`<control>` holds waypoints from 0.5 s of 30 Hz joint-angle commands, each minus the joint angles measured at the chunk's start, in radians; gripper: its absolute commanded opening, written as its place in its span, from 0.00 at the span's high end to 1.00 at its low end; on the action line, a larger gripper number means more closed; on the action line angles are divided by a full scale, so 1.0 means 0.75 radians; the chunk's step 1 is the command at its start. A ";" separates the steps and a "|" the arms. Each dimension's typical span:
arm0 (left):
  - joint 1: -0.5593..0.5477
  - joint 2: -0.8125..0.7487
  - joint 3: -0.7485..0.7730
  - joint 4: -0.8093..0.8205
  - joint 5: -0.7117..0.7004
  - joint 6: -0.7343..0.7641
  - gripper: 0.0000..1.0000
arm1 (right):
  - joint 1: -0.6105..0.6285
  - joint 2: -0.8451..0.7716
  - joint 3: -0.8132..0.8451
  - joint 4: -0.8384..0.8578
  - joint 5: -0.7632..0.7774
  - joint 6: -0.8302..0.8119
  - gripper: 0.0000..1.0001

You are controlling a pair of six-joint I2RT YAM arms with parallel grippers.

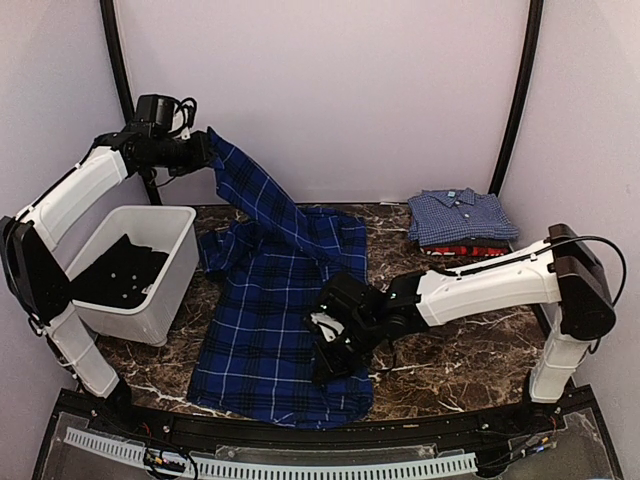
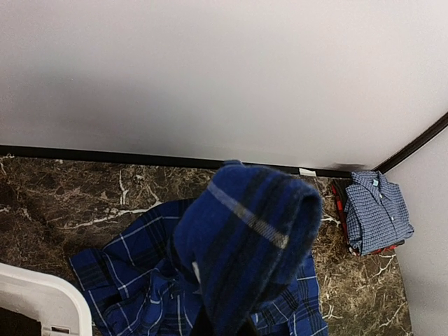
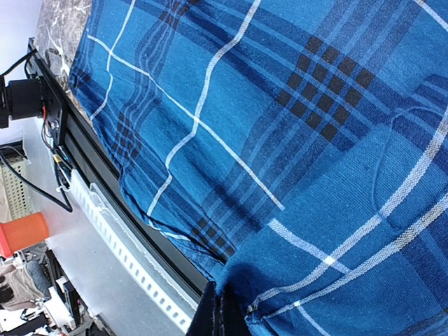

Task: Fold and stack the long sleeve shirts
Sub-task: Fold the flattened shirt at the center of the board.

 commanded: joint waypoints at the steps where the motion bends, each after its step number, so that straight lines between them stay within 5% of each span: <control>1: 0.010 -0.003 0.062 -0.001 0.030 0.020 1.00 | -0.028 0.022 0.042 0.035 -0.033 0.009 1.00; 15: 0.010 0.028 0.084 0.014 0.073 0.009 1.00 | -0.007 0.073 0.009 0.062 -0.053 0.003 1.00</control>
